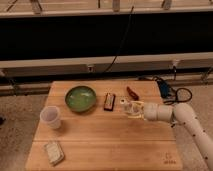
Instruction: Stand the bottle upright
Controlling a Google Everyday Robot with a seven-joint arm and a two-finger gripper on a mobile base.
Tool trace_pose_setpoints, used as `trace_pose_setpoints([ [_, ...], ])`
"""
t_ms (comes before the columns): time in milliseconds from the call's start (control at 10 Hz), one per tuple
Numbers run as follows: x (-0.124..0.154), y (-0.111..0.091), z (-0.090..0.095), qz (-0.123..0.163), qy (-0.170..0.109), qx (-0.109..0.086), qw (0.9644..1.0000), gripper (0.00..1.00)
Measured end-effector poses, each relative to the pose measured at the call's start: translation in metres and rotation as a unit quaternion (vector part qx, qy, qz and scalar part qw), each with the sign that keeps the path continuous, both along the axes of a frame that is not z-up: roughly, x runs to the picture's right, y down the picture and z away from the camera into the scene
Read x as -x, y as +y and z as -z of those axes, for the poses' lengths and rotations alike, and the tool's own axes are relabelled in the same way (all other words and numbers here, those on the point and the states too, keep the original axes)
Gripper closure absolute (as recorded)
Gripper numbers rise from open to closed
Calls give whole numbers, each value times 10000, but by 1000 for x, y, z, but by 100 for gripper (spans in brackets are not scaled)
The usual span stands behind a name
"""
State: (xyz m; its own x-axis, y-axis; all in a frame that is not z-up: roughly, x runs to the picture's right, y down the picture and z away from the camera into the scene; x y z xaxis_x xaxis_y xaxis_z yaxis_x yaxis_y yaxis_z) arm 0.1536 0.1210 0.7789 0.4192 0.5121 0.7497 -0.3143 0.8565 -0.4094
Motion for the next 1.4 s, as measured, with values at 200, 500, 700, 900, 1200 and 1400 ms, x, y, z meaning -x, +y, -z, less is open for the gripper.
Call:
trace_pose_setpoints([
  [200,-7,0,-2,-271,-167,16,9995,100],
  [500,-13,1,-3,-560,-325,28,9979,100],
  [700,-16,1,-4,-759,-421,46,9962,100],
  [900,-17,0,-5,-894,-505,51,9947,100],
  [1200,-17,0,-6,-1058,-607,67,9925,100],
  [1400,-18,0,-6,-1158,-661,90,9910,100],
])
